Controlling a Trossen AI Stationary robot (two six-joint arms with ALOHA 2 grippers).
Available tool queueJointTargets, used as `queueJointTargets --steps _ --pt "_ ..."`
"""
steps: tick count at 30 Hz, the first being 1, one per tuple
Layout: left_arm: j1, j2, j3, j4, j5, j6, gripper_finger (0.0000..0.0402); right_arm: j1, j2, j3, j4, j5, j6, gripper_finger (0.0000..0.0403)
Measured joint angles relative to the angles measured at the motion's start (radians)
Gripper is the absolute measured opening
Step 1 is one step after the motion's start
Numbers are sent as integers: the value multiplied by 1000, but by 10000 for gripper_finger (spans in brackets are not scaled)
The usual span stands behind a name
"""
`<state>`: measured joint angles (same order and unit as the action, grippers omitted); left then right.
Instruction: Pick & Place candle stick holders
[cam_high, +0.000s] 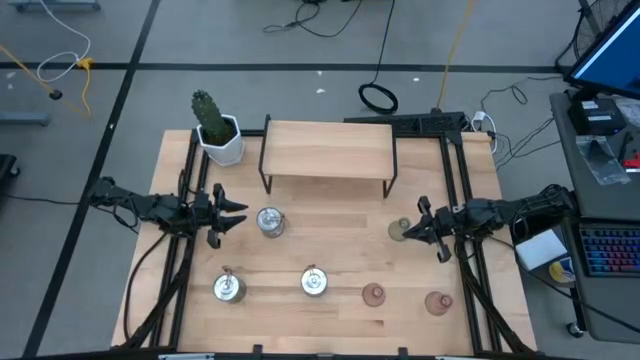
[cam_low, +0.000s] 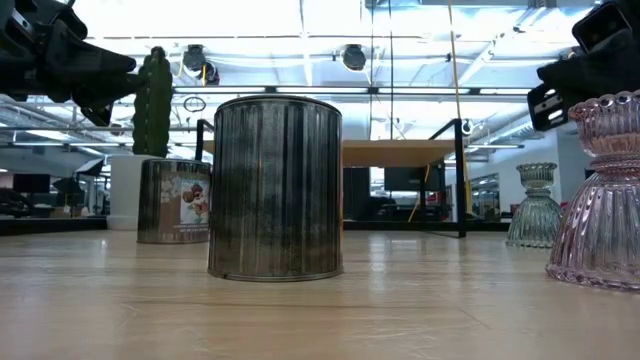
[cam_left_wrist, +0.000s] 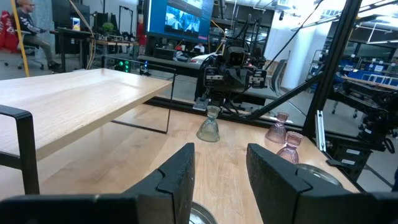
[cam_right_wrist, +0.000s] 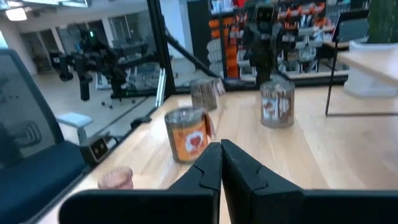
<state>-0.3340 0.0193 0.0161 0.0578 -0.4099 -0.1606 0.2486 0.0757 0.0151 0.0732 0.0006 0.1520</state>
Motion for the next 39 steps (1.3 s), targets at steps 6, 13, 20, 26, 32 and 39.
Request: queueJointTargets --steps 6,13,20,26,32,39 --pt "0 0 0 0 0 0 145 0 0 0 21 0 0 0" --pt "0 0 0 0 0 0 145 0 0 0 25 0 0 0" --pt "0 0 0 0 0 0 145 0 0 0 27 0 0 0" --pt "0 0 0 1 0 0 145 0 0 0 27 -1 0 0" --pt "-1 0 -5 79 -29 4 145 0 0 0 27 -1 0 0" --pt "0 0 -4 253 -235 -37 145 0 0 0 27 -1 -10 0"
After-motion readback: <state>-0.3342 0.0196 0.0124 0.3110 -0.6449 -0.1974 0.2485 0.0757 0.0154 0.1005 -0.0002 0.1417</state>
